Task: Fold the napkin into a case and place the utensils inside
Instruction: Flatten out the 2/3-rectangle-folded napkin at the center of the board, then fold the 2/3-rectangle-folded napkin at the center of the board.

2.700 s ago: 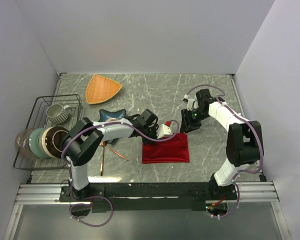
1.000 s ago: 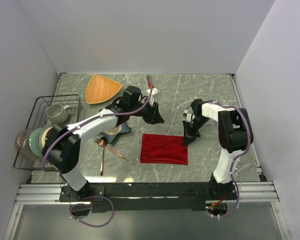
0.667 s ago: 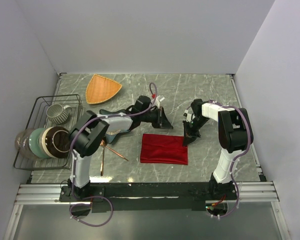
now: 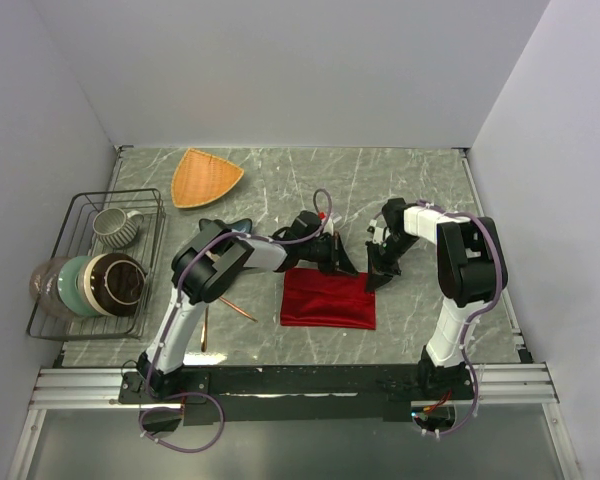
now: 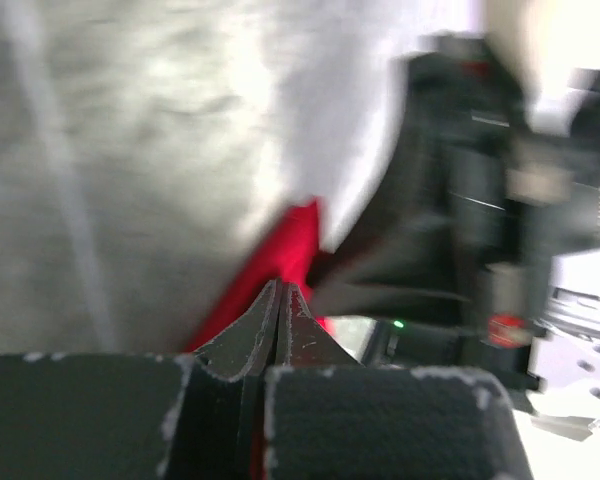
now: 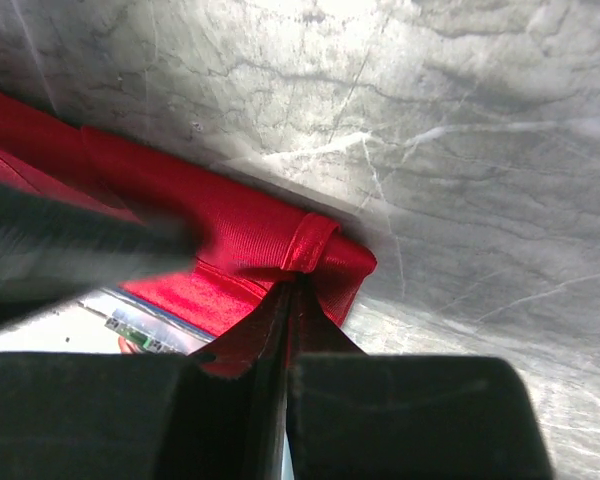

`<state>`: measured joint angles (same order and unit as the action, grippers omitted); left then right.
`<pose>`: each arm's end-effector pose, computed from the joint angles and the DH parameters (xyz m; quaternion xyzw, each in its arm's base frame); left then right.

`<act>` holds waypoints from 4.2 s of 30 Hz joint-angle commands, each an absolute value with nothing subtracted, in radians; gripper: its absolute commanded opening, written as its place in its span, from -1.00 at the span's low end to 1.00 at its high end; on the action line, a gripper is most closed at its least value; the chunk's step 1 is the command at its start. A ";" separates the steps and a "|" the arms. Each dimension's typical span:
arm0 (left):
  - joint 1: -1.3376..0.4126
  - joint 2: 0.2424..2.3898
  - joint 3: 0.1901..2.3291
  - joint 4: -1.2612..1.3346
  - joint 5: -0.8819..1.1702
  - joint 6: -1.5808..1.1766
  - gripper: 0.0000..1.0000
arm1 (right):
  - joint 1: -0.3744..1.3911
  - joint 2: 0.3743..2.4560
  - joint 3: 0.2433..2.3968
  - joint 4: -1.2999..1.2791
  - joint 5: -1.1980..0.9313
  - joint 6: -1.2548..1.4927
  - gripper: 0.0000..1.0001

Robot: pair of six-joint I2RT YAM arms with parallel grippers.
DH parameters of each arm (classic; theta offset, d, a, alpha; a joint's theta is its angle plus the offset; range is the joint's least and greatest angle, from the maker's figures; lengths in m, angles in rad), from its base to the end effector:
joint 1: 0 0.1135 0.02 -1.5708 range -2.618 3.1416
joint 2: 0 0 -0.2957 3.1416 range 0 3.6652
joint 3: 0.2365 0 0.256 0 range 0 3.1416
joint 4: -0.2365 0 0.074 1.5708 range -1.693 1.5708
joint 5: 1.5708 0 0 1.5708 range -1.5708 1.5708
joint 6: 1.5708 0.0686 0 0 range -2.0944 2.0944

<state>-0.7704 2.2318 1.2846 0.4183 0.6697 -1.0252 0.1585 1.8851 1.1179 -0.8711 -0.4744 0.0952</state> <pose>0.3334 -0.3829 0.1154 0.0582 0.8333 -0.5452 0.0701 0.3141 0.0819 0.1304 0.0228 -0.9712 -0.2288 0.0622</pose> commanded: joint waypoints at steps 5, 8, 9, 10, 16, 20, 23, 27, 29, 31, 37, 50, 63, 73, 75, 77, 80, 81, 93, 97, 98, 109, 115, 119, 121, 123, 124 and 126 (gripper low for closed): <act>-0.785 2.304 1.293 0.318 0.612 -0.970 -0.99 | 0.132 1.778 1.137 -0.870 -0.439 0.020 -0.07; -0.785 2.304 1.281 0.299 0.601 -0.953 -0.99 | 0.115 1.689 1.180 -0.919 -0.534 -0.038 0.16; -0.784 2.303 1.278 0.299 0.592 -0.950 -0.98 | 0.109 1.660 1.184 -0.916 -0.552 -0.040 0.18; -0.785 2.303 1.279 0.296 0.589 -0.943 -0.98 | 0.106 1.651 1.184 -0.891 -0.570 -0.025 0.18; -0.784 2.309 1.284 0.272 0.600 -0.922 -0.99 | 0.095 1.704 1.108 -0.740 -0.771 0.119 -0.13; -0.775 2.307 1.267 0.279 0.604 -0.922 -0.99 | 0.084 1.764 1.046 -0.716 -0.782 0.141 -0.32; -0.769 2.307 1.258 0.305 0.618 -0.928 -0.99 | 0.058 1.792 0.990 -0.704 -0.738 0.163 -0.38; -0.762 2.301 1.250 0.351 0.659 -0.931 -0.98 | 0.051 1.834 0.966 -0.684 -0.654 0.193 -0.39; -0.756 2.284 1.240 0.415 0.684 -0.936 -0.82 | 0.051 1.858 0.985 -0.698 -0.617 0.202 -0.41; -0.739 2.231 1.186 0.500 0.745 -0.957 -0.65 | 0.049 1.884 0.995 -0.713 -0.594 0.207 -0.44; -0.678 2.135 1.062 0.819 0.954 -1.066 -0.31 | 0.049 1.881 0.974 -0.712 -0.528 0.218 -0.47; -0.630 2.189 0.920 0.856 1.023 -1.049 -0.70 | 0.049 1.864 0.965 -0.712 -0.495 0.213 -0.49; -0.615 2.018 1.092 0.271 0.841 -0.504 -0.40 | 0.051 1.841 0.951 -0.706 -0.499 0.195 -0.66; -0.803 1.691 1.065 -0.049 0.404 0.141 -0.10 | 0.052 1.839 0.951 -0.700 -0.503 0.198 -0.71; -0.910 1.613 0.977 -0.006 0.246 0.208 0.04 | 0.051 1.838 0.953 -0.701 -0.502 0.202 -0.71; -0.971 1.580 0.910 0.052 0.174 0.284 0.11 | 0.054 1.838 0.954 -0.701 -0.499 0.202 -0.71; -1.067 1.566 0.875 0.103 0.101 0.337 0.11 | 0.054 1.836 0.951 -0.700 -0.491 0.202 -0.71; -1.080 1.572 0.868 0.123 0.094 0.347 0.11 | 0.054 1.836 0.951 -0.699 -0.489 0.204 -0.71; -1.164 1.666 0.900 0.074 0.210 0.456 0.24 | 0.063 1.864 0.991 -0.719 -0.453 0.195 -0.71; -1.198 1.704 0.905 0.097 0.170 0.482 0.23 | 0.071 1.864 0.988 -0.716 -0.443 0.198 -0.71; -1.209 1.724 0.908 0.103 0.164 0.485 0.19 | 0.071 1.864 0.988 -0.716 -0.445 0.199 -0.71; -1.241 1.813 0.890 0.094 0.060 0.558 -0.52 | 0.069 1.862 0.986 -0.719 -0.426 0.193 -0.71; -1.206 1.786 0.966 -0.073 0.180 0.522 -0.97 | 0.071 1.859 0.994 -0.727 -0.417 0.178 -0.72; -1.140 1.779 1.048 -0.188 0.326 0.505 -0.98 | 0.075 1.850 0.996 -0.730 -0.413 0.158 -0.72; -1.117 1.782 1.098 -0.230 0.380 0.494 -0.99 | 0.078 1.848 1.000 -0.735 -0.410 0.153 -0.72; -1.088 1.795 1.136 -0.291 0.461 0.482 -0.99 | 0.083 1.848 1.008 -0.738 -0.405 0.146 -0.72; -1.075 1.801 1.175 -0.307 0.485 0.471 -0.98 | 0.084 1.848 1.011 -0.739 -0.405 0.143 -0.72; -1.042 1.819 1.212 -0.359 0.553 0.456 -0.99 | 0.084 1.848 1.014 -0.741 -0.400 0.140 -0.72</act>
<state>-1.0840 1.7958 1.1213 -0.2157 0.3553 0.4969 0.0826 1.8423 1.0027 -0.7845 -0.5949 0.1989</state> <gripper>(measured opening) 0.022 0.141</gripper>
